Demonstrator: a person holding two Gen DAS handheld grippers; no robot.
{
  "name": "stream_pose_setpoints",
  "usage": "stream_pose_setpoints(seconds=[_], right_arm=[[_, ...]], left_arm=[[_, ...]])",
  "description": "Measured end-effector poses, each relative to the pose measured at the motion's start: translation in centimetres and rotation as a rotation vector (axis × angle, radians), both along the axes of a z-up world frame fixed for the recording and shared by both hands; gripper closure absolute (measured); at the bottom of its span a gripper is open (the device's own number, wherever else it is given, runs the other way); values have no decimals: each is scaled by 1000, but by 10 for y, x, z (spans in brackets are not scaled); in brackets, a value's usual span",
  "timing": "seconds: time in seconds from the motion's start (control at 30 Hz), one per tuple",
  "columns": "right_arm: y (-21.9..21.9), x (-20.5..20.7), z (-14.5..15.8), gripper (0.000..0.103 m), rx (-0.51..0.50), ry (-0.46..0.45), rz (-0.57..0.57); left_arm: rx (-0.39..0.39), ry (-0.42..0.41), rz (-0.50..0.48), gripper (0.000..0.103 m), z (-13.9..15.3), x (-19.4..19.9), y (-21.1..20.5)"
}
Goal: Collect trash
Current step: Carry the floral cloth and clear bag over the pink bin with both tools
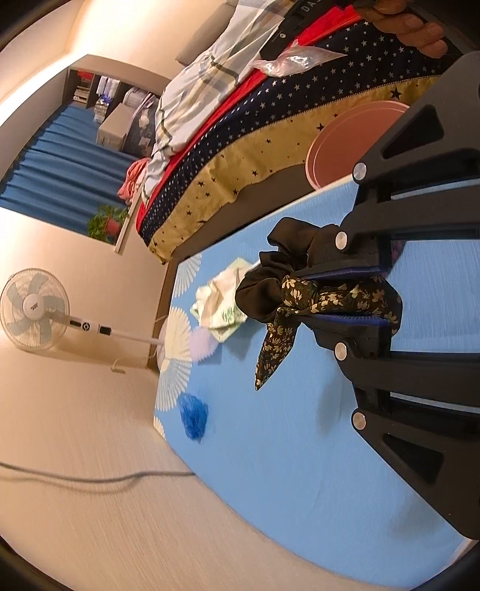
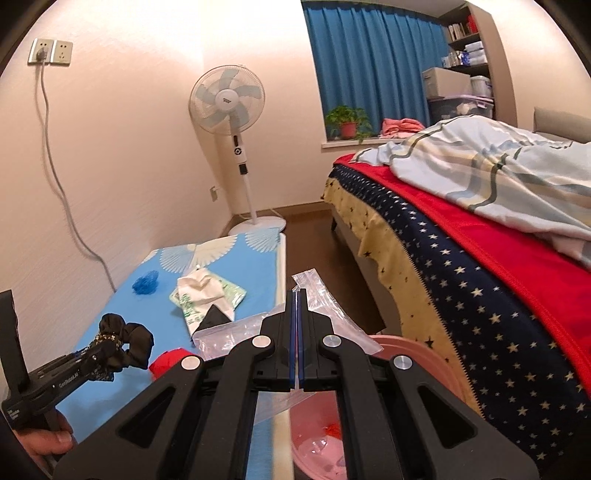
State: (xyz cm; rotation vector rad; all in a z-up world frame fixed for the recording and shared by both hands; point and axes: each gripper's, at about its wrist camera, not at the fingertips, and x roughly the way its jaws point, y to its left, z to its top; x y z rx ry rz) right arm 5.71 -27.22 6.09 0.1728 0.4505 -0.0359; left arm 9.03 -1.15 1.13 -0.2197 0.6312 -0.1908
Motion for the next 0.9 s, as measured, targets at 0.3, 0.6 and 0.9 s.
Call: stream_pose_setpoints(seconds=[0.3,0.6,0.9], right_arm=[[-18,1,2,102,1,-2,-55],[-41,2,6,102,2,0,-111],[-58,6,-1,102,5,31,-159]], left_arm=[[8,-14,-80,88,-2,4,-36],[4,-33,-185,88,-2,9,-79],[-3,-19,-311,87,-13,15,-126]])
